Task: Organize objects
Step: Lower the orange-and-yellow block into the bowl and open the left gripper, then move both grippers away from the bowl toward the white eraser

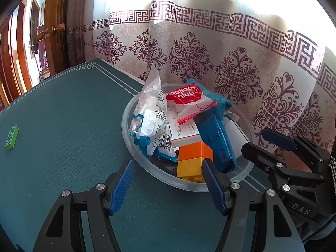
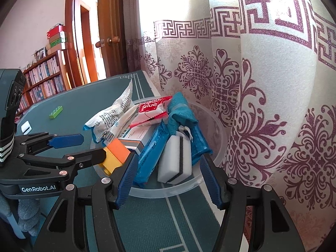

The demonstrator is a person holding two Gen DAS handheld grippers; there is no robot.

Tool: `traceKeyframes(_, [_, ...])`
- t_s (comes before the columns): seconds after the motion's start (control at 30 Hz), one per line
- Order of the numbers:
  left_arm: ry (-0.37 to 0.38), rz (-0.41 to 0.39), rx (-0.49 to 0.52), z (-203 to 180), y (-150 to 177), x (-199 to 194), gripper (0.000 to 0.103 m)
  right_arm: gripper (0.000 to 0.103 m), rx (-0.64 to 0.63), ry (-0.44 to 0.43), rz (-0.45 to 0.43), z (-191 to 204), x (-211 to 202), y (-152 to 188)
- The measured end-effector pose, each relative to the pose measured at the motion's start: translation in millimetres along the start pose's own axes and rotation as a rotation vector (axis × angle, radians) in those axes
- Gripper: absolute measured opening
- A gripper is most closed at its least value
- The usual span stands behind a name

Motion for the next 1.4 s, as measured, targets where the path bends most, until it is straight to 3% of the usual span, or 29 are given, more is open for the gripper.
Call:
traceKeyframes(0.13, [-0.001, -0.013, -0.017, 5, -3, -7, 0.073, 0.063, 0.001, -0.001, -0.006, 1, -1, 0])
traceKeyframes(0.5, [-0.032, -0.056, -0.066, 31, -6, -29, 0.095, 0.063, -0.039, 0.0, -0.041, 19, -10, -6])
traceKeyframes(0.63, [-0.064, -0.053, -0.107, 53, -3, -32, 0.096, 0.063, -0.055, -0.019, -0.045, 32, -10, -9])
traceKeyframes(1.07, [-0.27, -0.054, -0.252, 157, 14, -52, 0.102, 0.063, -0.148, -0.136, -0.036, 101, 5, -21])
traceKeyframes(1.4, [-0.391, -0.04, -0.372, 232, 39, -70, 0.102, 0.063, -0.223, -0.279, 0.039, 171, 34, -15])
Point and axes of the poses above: each gripper's, at about its wrist camera, not at the fingertips, and x roughly the way its jaws point, z to its left, y to its underside, the point moved 10 cm from there along x, roughly the way its jaws point, and after that the axes turned 4 degrees about -y, right-handed, at the moved point
